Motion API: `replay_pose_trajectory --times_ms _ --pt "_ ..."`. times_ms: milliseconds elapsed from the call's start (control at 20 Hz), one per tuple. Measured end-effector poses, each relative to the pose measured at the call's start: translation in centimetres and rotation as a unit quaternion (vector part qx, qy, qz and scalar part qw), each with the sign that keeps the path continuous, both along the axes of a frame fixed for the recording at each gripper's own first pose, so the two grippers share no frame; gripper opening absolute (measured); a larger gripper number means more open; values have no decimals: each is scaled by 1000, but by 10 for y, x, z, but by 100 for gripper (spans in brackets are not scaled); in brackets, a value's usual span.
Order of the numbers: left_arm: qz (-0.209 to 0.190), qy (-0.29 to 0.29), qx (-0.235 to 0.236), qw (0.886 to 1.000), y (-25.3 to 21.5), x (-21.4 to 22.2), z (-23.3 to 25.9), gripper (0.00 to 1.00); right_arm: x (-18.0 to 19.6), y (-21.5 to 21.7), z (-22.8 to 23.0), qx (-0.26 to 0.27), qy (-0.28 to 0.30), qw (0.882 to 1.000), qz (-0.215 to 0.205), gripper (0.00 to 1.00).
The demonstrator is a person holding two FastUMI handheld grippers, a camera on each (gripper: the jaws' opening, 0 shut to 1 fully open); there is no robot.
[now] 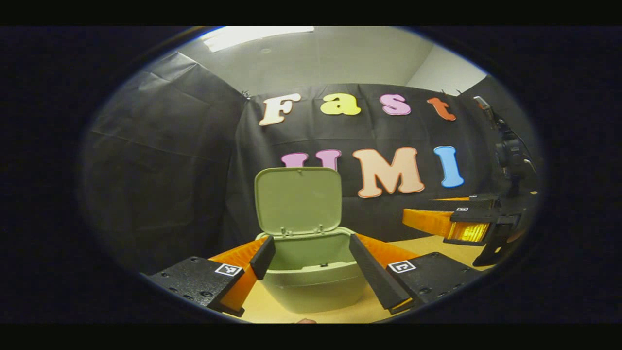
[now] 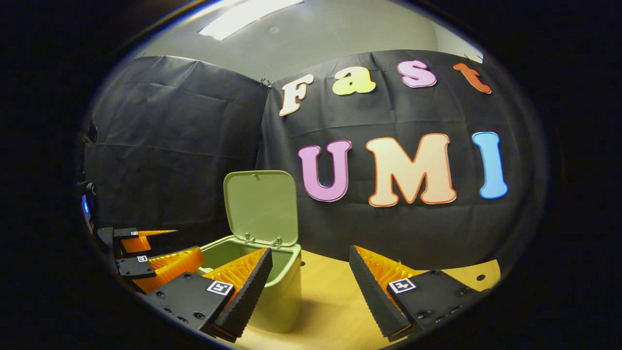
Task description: Press the lid of the desktop garbage bin to open it, pick up the crumpled paper on the desktop and throw it into the bin, then pick up the pop can on the desktop and drop it into the bin, and finally close the garbage bin lid.
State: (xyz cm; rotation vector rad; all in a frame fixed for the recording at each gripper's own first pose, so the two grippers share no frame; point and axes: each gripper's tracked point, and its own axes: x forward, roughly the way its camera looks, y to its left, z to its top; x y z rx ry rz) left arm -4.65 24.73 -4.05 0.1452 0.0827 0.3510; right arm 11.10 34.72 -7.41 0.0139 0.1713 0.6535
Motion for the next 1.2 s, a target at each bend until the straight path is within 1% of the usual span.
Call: replay_pose_trajectory --times_ms 100,200,300,450,650,950,1200 --pt "-16 -1 -3 1000 -21 8 -1 93 3 -27 2 -1 -3 1000 -19 99" --pt "-37 5 -11 999 -50 20 -10 93 5 -70 3 -9 -9 999 -47 99" --pt "-56 13 -18 998 -74 28 -18 93 6 -101 1 -15 -7 997 -70 99" --pt "-84 28 -25 996 -104 36 -33 93 6 -138 -5 -18 2 995 -96 99" --pt "-113 50 -46 991 -137 42 -59 93 3 -180 -12 -23 16 992 -125 99" --pt "-137 112 -65 982 -179 33 -124 94 -12 -226 -32 -56 36 988 -142 99" --pt "-136 152 -79 976 -199 24 -174 94 -30 -255 -47 -87 49 984 -146 99"
